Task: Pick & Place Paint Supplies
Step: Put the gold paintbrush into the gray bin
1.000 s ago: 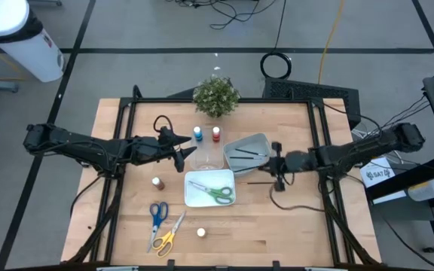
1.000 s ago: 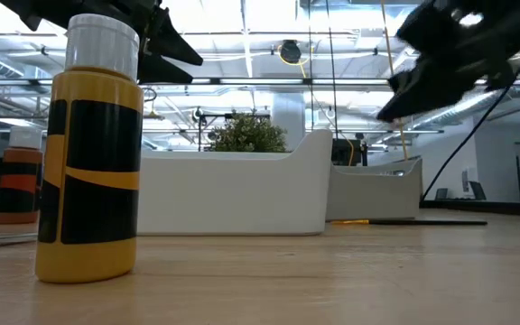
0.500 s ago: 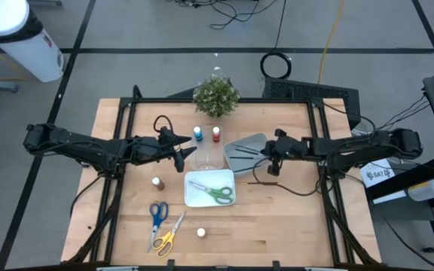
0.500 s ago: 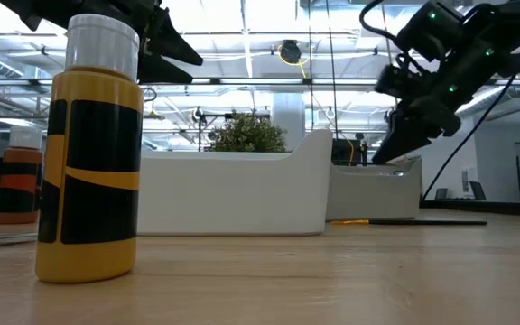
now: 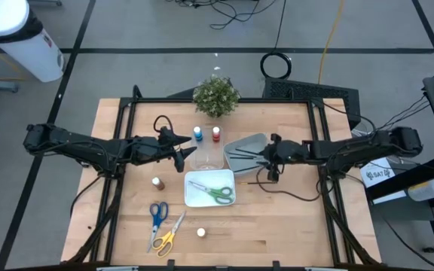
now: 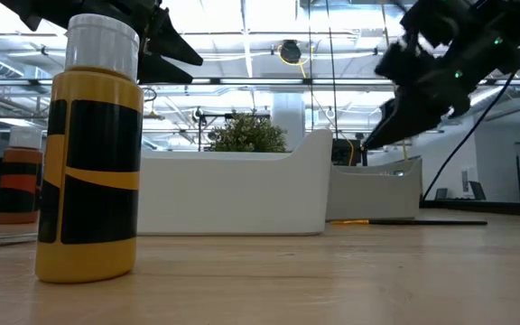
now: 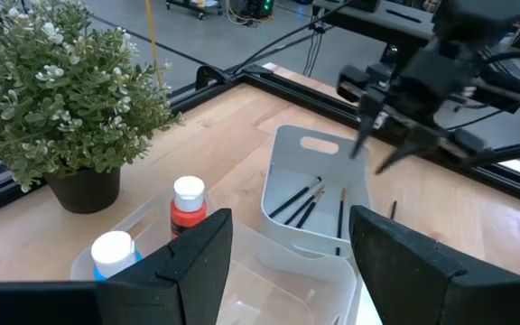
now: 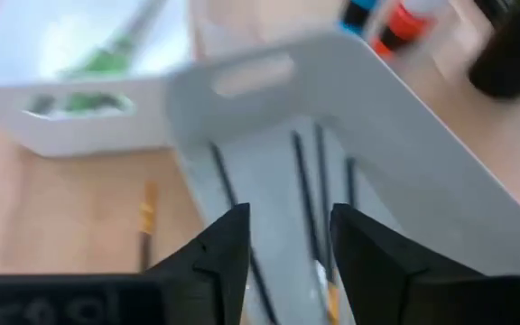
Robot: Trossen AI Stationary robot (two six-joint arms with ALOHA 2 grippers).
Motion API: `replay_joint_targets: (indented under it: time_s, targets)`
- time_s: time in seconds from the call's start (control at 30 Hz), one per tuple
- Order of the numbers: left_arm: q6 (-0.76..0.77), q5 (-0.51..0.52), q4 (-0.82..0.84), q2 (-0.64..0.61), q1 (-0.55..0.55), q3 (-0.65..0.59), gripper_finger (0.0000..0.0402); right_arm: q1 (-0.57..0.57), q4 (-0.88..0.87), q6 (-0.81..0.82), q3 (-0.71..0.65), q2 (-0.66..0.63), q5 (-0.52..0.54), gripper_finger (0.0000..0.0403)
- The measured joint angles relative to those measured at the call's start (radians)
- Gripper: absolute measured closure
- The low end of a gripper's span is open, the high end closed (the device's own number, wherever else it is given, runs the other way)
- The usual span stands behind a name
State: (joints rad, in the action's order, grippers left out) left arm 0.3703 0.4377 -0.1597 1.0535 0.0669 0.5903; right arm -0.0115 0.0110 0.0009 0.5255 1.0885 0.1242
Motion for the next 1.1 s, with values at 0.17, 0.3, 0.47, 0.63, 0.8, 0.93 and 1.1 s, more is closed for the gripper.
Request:
replay_joint_targets:
  time_s: [0.17,0.3,0.47,0.63,0.8,0.93,1.1]
  targets:
    - [-0.002,0.000,0.001,0.000,0.000,0.000,0.0165,0.133,0.097,0.020,0.000,0.032,0.003,0.0257]
    - [-0.002,0.003,0.001,0.000,0.000,0.000,0.0165,0.239,0.238,0.047,0.000,0.137,0.004,0.0264]
    - [-0.002,0.005,0.001,0.000,0.000,0.000,0.0165,0.296,0.413,0.046,0.000,0.344,0.028,0.0268]
    - [0.004,0.005,0.001,0.000,0.000,0.000,0.0165,0.292,0.432,0.044,0.000,0.460,0.117,0.0267]
    - [0.004,0.005,0.002,0.000,0.000,0.000,0.0165,0.293,0.424,0.072,0.000,0.481,0.114,0.0273]
    - [0.002,0.006,0.002,0.000,0.000,0.000,0.0165,0.293,0.374,0.098,0.000,0.481,0.112,0.0280]
    - [0.003,0.006,0.002,0.000,0.000,0.000,0.0165,0.288,0.288,0.103,0.003,0.479,0.124,0.0289]
